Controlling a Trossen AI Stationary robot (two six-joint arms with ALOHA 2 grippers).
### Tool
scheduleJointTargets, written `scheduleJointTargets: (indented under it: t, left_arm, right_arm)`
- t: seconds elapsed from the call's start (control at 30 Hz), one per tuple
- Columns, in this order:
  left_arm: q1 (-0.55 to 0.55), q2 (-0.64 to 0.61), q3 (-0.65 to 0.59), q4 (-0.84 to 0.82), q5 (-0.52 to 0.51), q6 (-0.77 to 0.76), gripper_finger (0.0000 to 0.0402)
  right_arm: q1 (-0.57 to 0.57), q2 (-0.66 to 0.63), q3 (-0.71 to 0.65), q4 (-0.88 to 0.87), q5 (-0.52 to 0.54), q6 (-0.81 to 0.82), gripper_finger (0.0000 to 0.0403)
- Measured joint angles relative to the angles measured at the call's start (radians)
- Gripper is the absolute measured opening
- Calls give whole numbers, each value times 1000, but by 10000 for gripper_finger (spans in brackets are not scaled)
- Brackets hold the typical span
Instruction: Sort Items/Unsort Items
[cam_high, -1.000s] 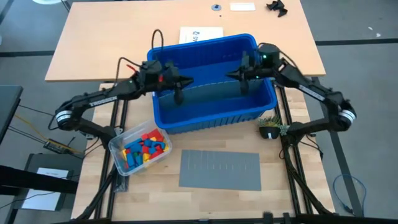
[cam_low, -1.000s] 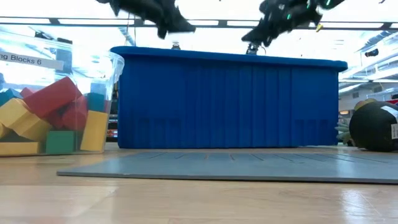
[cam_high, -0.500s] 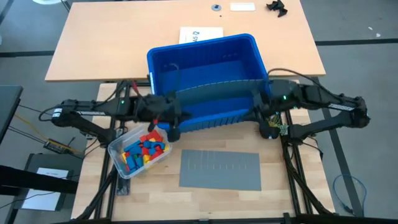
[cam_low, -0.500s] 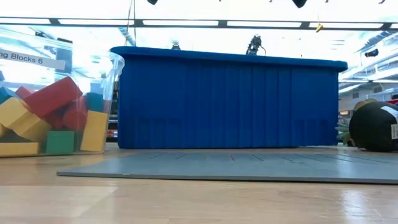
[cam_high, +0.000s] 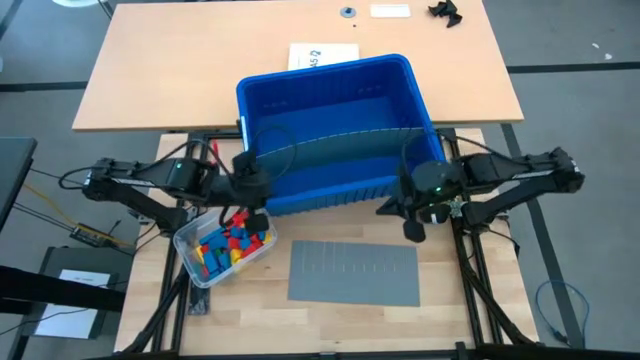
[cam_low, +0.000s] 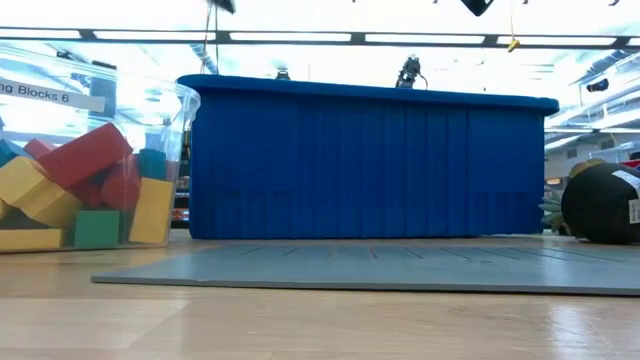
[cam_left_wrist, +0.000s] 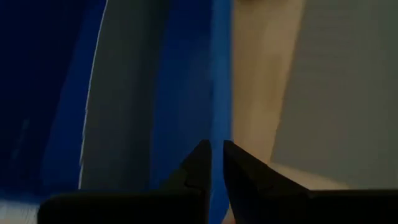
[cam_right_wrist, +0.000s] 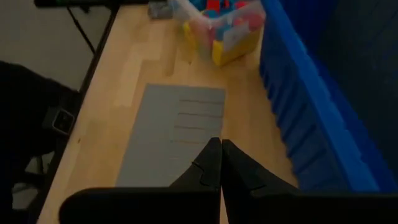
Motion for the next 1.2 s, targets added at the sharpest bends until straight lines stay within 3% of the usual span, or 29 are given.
scheduleJointTargets:
  t: [0.17,0.33,0.5,0.63,0.8,1.0,1.2]
  left_arm:
    - [-7,1,-70,-122,-23,-160,48]
    - [-47,0,-92,-370,-71,-404,48]
    - [-77,-25,-93,-422,-56,-513,50]
    - [-77,-45,-93,-428,-49,-572,69]
    - [-77,-60,-93,-439,-49,-578,122]
    - [-77,-59,-93,-438,-50,-570,180]
    - [-77,-58,-93,-436,-56,-569,195]
  right_arm:
    - [-6,59,0,-6,81,-46,5]
    - [-24,96,-1,-6,103,-78,3]
    - [-34,119,-1,-4,109,-81,7]
    - [-58,142,-1,1,200,-157,40]
    - [-91,181,-1,54,293,-348,109]
    - [-183,255,-1,36,286,-467,185]
    - [-257,311,-1,9,174,-474,192]
